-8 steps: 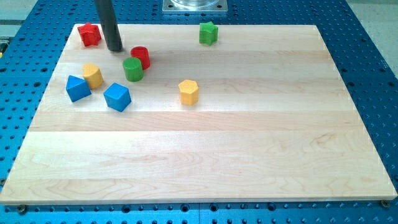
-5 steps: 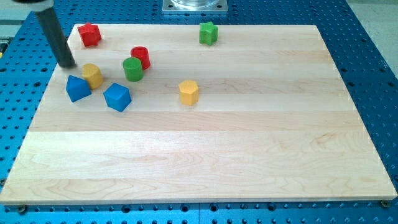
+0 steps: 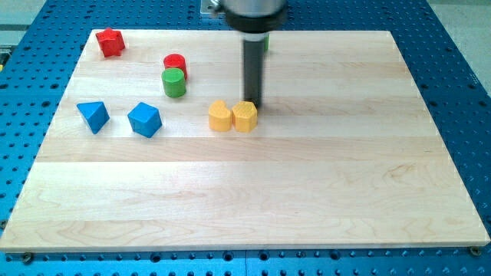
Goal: Place the yellow heart to the top right corner of the board
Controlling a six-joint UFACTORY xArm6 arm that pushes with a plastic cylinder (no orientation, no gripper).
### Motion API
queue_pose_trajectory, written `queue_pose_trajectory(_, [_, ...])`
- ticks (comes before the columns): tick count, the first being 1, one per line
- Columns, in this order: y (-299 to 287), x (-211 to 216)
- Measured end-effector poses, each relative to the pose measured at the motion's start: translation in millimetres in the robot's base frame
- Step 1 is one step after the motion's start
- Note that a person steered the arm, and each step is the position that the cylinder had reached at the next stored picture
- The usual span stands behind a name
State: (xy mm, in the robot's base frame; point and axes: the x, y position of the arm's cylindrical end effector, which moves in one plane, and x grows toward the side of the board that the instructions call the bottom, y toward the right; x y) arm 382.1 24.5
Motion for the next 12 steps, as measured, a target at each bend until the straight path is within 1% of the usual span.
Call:
queue_pose_trajectory(1, [-82.8, -2.5])
queue_pose_trajectory(2, [-111.4, 58.7])
queue_pose_trajectory(3, [-43.1, 51.0])
queue_pose_trajectory(4, [11.4, -20.3])
queue_pose_trajectory(5, [-8.7, -9.9])
queue_pose_trajectory(6, [-30.7, -45.5])
queue_pose_trajectory(7, [51.1, -69.5])
queue_pose_trajectory(8, [84.9, -76.6])
queue_pose_trajectory(9, [-31.9, -42.8])
queue_pose_trajectory(10, [-40.8, -71.4])
queue_pose_trajectory(11, [6.3, -85.2])
queue_pose_trajectory(12, [85.3, -95.4])
